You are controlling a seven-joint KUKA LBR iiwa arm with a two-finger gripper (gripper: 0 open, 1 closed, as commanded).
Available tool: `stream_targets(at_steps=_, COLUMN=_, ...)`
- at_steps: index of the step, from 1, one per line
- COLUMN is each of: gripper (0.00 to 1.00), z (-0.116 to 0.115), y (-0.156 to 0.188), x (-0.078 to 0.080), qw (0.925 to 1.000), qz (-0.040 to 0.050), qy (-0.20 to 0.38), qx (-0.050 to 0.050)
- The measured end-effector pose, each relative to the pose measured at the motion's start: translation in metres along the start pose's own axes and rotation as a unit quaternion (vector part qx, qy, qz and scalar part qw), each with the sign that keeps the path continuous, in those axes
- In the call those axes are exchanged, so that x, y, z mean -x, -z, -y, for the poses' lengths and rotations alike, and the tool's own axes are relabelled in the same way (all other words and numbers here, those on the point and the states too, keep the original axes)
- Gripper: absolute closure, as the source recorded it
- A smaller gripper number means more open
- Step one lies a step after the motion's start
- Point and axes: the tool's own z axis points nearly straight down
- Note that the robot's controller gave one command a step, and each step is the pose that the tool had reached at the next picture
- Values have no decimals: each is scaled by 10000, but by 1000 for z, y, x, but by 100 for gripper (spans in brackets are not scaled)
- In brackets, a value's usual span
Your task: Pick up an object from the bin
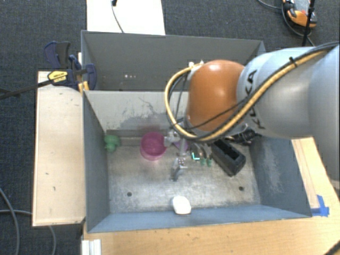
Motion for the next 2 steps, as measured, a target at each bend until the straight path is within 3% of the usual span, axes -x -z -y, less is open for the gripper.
stream_targets(at_steps=1, gripper=0, z=0, y=0, x=0, qw=10000, qz=6, qy=-12, qx=1)
stream_targets(at_steps=2, gripper=100, z=-21, y=-83, x=13, qw=10000, qz=40, qy=-81, qx=21)
